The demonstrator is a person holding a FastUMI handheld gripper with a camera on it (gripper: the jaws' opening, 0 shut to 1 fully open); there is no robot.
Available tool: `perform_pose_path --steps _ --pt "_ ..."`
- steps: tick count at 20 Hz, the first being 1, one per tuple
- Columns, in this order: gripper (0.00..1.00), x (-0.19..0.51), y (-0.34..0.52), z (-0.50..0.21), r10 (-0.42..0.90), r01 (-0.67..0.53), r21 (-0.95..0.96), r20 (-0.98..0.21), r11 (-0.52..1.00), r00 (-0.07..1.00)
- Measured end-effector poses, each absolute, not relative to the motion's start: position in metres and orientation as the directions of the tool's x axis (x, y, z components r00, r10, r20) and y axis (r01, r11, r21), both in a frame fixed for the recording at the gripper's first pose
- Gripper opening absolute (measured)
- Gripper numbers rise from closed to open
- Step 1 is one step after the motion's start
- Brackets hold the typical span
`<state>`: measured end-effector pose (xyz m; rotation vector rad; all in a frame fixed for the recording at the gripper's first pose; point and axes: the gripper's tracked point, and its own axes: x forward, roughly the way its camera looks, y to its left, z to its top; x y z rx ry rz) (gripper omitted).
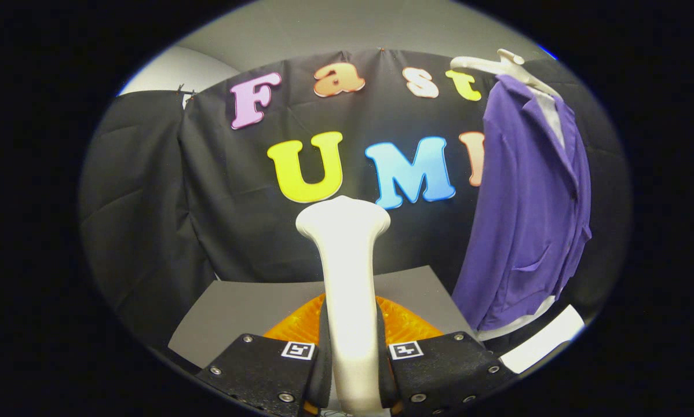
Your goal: Iron the clothes twice with a garment steamer, once on the left side and once on the right side.
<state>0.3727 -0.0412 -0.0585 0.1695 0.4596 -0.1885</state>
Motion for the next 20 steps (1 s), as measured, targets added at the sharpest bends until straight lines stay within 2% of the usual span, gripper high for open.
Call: perform_pose_path --steps 6,11,16,20 --pt "0.32 0.293 -0.069 -0.026 -0.188 0.233 0.082 -0.367 0.969 0.911" --pt "0.32 0.234 -0.098 -0.012 -0.18 0.193 0.032 -0.236 0.981 0.955" --pt "0.32 0.202 -0.127 -0.013 -0.201 0.204 0.005 -0.147 0.979 0.968" --pt "0.32 0.203 -0.142 -0.001 -0.215 0.218 0.029 -0.081 0.976 0.973"
